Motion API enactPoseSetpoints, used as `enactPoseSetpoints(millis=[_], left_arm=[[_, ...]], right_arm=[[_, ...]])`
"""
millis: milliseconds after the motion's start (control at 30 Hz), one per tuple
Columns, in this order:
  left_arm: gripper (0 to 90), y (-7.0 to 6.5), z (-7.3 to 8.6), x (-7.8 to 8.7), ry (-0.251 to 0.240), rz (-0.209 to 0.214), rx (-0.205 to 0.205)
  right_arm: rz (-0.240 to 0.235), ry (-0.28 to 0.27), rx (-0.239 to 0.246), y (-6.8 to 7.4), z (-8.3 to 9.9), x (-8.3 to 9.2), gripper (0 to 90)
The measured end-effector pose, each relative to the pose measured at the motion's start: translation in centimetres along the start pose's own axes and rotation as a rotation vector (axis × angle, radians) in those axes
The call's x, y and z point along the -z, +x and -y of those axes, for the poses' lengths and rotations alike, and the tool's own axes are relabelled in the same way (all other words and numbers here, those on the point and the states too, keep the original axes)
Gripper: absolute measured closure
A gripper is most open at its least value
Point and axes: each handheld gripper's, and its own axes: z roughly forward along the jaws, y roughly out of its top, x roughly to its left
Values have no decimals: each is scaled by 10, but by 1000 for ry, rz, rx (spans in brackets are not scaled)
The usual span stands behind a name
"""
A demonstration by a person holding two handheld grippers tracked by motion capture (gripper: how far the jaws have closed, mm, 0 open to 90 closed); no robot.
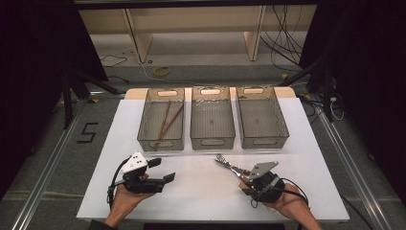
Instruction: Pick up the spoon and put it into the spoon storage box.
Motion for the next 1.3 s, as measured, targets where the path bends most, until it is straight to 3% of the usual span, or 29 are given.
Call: enactPoseSetpoints(millis=[433, 767, 1300], left_arm=[[194, 0, 0, 2, -18, -4, 4], [194, 1, 0, 3, -37, -1, 6], [193, 2, 0, 4, -57, -10, 4]], right_arm=[[-3, -98, -54, -5, -3, 12, 753], [-2, -183, -112, -25, -10, 24, 753], [14, -285, -123, -47, -52, 30, 752]])
